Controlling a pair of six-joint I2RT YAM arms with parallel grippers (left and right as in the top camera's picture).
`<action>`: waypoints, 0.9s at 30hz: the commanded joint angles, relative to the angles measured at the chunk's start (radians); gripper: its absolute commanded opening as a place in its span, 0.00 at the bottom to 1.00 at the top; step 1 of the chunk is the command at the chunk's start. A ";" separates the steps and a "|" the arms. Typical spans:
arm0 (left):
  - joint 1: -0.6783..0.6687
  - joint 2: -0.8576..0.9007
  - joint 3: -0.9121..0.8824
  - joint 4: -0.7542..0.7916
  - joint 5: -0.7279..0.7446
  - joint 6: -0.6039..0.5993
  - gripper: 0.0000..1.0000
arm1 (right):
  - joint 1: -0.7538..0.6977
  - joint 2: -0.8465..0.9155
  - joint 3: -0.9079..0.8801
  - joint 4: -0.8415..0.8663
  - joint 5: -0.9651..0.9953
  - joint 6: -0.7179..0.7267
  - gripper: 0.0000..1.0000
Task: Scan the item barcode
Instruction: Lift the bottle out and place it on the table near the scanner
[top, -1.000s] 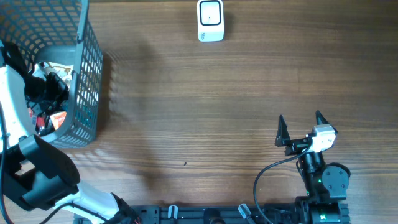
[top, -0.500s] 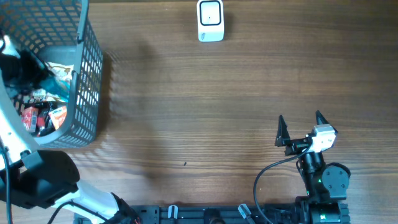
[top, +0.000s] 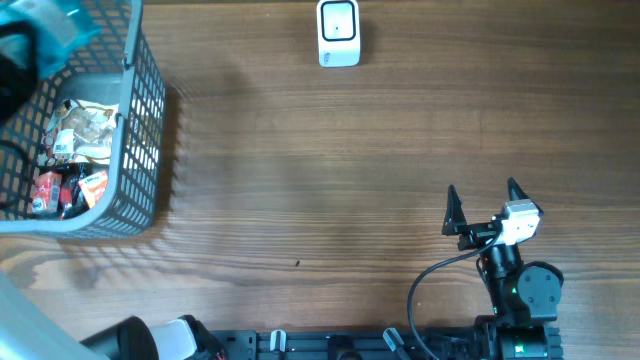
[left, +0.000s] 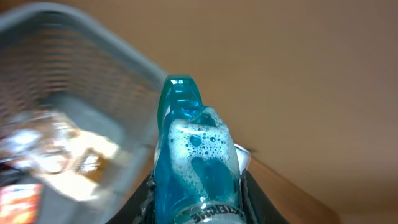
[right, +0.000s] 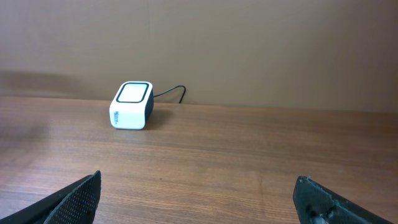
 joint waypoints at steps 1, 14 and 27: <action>-0.187 0.006 0.014 0.019 0.144 -0.027 0.14 | -0.004 -0.006 0.000 0.003 0.003 0.005 1.00; -0.734 0.434 0.014 -0.080 -0.040 -0.027 0.15 | -0.004 -0.006 0.000 0.003 0.003 0.005 1.00; -0.985 0.833 -0.009 -0.016 -0.300 -0.083 0.19 | -0.004 -0.006 0.000 0.003 0.003 0.005 1.00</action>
